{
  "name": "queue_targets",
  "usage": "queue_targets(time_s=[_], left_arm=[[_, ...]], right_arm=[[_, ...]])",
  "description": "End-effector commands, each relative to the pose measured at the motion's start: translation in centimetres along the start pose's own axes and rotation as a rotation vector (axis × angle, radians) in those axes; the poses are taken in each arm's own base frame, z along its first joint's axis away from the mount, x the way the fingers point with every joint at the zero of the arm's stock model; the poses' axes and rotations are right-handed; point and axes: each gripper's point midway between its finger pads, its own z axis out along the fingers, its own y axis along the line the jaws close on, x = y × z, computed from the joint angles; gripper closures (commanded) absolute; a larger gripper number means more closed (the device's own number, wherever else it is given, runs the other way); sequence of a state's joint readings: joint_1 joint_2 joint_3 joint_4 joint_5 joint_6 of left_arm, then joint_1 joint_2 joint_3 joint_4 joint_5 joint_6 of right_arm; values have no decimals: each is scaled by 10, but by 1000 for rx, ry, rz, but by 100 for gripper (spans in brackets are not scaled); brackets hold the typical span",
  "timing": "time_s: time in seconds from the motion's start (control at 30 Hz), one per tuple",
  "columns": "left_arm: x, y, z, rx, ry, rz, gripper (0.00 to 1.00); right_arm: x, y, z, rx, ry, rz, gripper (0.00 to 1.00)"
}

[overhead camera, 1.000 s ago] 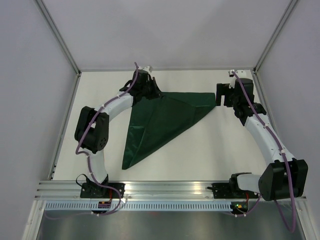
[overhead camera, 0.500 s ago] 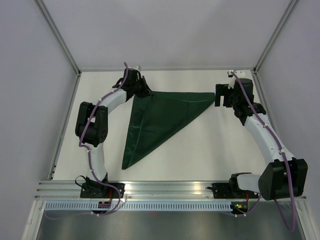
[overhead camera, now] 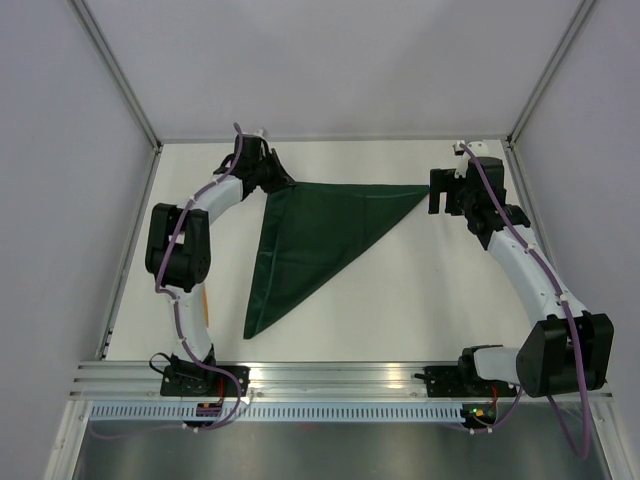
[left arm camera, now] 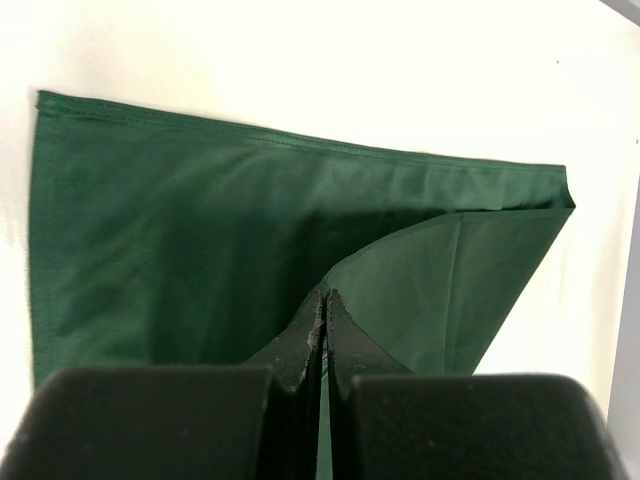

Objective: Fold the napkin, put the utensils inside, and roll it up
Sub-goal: Fold the napkin at the center of the board.

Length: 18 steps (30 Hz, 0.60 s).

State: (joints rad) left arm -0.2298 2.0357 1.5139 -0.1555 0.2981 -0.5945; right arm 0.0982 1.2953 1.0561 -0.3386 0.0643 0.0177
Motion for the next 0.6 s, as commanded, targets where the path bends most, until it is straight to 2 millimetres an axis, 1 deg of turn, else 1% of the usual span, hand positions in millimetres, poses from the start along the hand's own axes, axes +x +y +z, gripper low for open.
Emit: queue_targets(time_s=[0.0, 0.27, 0.37, 0.53, 0.57], left_arm=[[-9, -1, 0, 29, 2, -12, 98], [-18, 9, 2, 19, -7, -18, 98], [-25, 14, 2, 11, -18, -9, 98], [-36, 17, 3, 7, -39, 5, 98], [-36, 20, 4, -1, -38, 7, 98]], right_arm=[[5, -2, 0, 9, 22, -9, 2], [5, -2, 1, 9, 25, -11, 2], [6, -2, 1, 9, 27, -9, 2], [7, -3, 1, 14, 28, -10, 2], [7, -3, 1, 16, 28, -10, 2]])
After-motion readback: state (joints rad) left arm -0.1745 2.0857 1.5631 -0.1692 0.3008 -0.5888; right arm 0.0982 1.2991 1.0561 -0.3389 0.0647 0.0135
